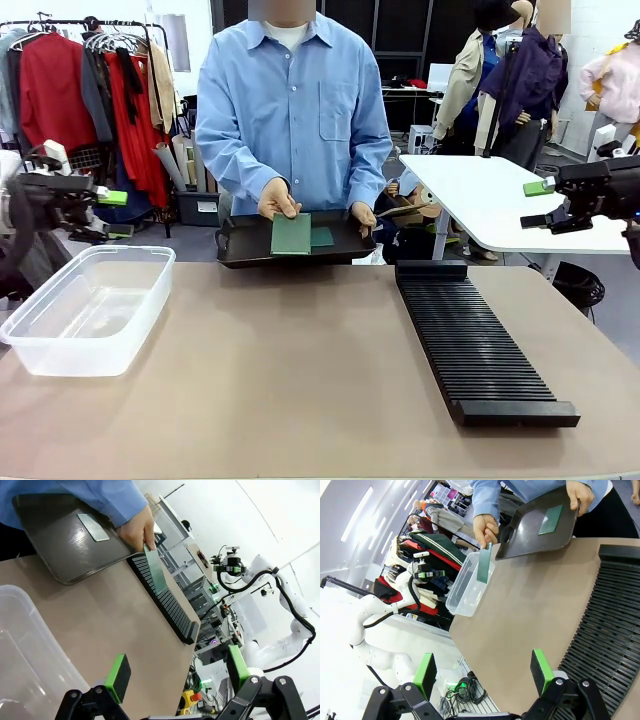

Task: Sort PCBs into racks and boxes based on the side picked up.
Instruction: Pick up the Blank PCB handed by the Human.

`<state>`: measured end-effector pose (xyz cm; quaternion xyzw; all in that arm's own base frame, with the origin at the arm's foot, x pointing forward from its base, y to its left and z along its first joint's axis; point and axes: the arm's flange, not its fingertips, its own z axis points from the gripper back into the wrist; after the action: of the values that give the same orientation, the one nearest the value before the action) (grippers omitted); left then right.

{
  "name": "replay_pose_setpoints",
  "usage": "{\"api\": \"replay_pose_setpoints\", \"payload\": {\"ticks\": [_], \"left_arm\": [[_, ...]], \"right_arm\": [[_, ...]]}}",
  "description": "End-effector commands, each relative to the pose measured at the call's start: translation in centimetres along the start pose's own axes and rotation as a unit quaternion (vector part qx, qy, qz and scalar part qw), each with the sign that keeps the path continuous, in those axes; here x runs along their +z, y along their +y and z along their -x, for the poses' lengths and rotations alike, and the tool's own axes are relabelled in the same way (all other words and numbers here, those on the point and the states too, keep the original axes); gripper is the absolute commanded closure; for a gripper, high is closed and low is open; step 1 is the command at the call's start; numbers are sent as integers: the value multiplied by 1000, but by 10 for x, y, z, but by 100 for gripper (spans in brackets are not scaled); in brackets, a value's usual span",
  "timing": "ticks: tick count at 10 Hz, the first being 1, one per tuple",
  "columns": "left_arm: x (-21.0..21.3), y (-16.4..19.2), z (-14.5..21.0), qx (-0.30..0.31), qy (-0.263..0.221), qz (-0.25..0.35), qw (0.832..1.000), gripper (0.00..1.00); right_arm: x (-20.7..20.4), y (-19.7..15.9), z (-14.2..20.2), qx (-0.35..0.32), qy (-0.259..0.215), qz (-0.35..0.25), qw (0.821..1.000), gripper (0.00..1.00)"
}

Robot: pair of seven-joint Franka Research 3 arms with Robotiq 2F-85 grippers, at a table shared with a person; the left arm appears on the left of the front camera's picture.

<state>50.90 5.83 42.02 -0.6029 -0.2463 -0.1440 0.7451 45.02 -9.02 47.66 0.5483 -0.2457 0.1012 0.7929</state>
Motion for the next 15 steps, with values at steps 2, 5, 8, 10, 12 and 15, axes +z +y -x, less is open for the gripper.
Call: {"api": "replay_pose_setpoints", "payload": {"ticks": [2,5,8,10,12,15], "left_arm": [[-39,11,-12,-2,14,10,1000,0],[-74,29,-23,6,27,27,999,0],[-110,45,-41,20,49,56,997,0],[-131,50,-52,30,58,75,995,0],[-152,53,-57,36,72,81,993,0],[-179,64,-61,61,82,93,990,0]], "right_arm": [[1,1,-1,2,-1,-4,1000,0],[1,1,-1,2,-1,-4,1000,0],[1,1,-1,2,-1,-4,1000,0],[1,1,-1,2,-1,-4,1000,0],[1,1,-1,2,-1,-4,1000,0],[1,1,-1,2,-1,-4,1000,0]]}}
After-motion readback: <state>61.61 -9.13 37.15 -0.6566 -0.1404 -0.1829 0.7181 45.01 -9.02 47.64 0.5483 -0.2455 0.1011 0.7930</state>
